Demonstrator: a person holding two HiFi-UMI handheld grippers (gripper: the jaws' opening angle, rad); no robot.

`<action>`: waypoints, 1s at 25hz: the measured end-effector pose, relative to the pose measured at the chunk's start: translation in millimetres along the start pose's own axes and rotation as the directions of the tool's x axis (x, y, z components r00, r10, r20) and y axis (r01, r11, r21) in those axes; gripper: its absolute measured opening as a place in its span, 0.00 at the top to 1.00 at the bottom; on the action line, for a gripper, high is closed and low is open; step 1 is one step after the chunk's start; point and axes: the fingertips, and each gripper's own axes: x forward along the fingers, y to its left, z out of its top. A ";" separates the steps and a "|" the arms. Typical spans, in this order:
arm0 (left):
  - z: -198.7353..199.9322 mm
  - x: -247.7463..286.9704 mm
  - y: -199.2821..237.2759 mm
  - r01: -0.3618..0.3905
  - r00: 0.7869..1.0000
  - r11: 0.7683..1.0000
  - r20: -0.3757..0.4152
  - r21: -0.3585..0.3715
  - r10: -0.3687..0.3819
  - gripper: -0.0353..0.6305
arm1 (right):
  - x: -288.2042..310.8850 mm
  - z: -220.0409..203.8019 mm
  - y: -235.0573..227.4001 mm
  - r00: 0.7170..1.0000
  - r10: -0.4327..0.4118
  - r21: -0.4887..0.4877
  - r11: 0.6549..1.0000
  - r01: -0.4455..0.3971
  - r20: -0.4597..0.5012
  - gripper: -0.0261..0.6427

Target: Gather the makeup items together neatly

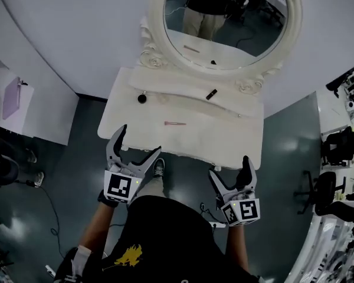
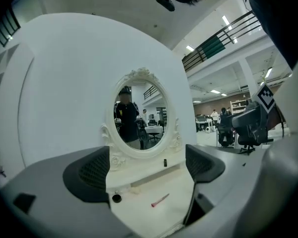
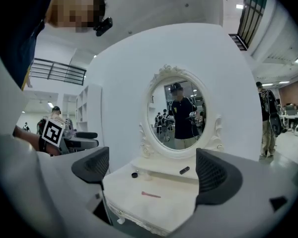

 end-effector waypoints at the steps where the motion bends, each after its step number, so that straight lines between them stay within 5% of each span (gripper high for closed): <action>1: -5.9 14.5 11.6 0.011 1.000 1.000 -0.024 0.006 -0.011 0.23 | 17.8 2.2 -2.4 1.000 -0.002 0.002 1.000 0.002 -0.007 0.13; 7: -122.9 88.3 71.1 0.048 0.973 0.995 -0.221 -0.082 -0.065 0.23 | 96.5 -5.3 0.3 0.996 -0.031 -0.046 0.999 0.028 -0.082 0.14; 15: -266.2 155.6 107.3 0.028 0.889 0.990 -0.449 -0.140 -0.089 0.23 | 138.8 -44.5 -7.5 0.977 -0.076 -0.108 0.993 0.055 -0.201 0.16; 25: -355.2 221.7 149.9 -0.110 0.830 0.976 -0.558 -0.186 -0.013 0.23 | 180.6 -61.8 -21.2 0.966 -0.032 -0.147 0.989 -0.006 -0.257 0.19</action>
